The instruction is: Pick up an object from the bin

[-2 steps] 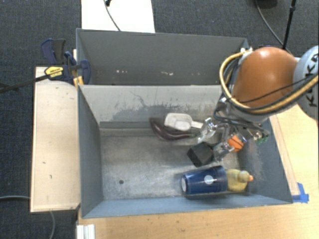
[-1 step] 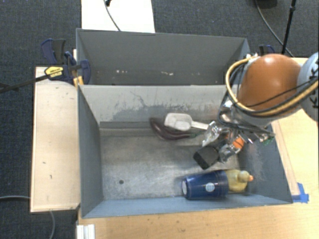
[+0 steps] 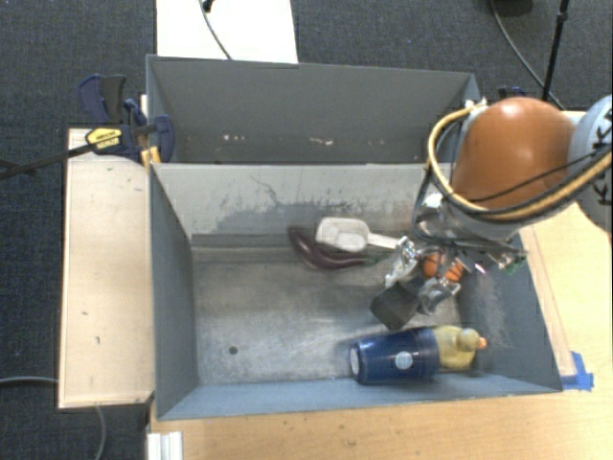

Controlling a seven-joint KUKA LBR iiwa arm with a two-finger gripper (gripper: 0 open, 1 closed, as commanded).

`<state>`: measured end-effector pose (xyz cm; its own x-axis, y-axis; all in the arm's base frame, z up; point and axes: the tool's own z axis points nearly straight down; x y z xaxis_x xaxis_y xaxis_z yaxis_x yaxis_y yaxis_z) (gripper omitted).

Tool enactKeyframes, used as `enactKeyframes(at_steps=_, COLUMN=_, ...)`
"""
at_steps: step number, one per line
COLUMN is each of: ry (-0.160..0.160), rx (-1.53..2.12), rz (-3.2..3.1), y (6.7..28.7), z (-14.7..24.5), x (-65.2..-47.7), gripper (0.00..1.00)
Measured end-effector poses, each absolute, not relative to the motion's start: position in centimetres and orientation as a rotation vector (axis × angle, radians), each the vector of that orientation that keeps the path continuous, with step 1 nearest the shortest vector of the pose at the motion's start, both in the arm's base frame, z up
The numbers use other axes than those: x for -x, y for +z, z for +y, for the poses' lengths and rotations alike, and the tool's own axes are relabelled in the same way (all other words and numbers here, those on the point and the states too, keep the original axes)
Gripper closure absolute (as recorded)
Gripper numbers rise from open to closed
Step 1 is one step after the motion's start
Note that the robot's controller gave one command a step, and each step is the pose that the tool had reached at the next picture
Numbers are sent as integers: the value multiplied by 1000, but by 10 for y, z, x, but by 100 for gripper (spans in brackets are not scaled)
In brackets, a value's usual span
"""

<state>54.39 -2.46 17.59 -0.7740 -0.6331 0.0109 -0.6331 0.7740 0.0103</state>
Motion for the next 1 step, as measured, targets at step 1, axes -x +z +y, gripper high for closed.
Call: enactKeyframes(at_steps=1, ry=-7, rx=-1052, rz=-2955, y=239, z=-22, x=-543, gripper=100)
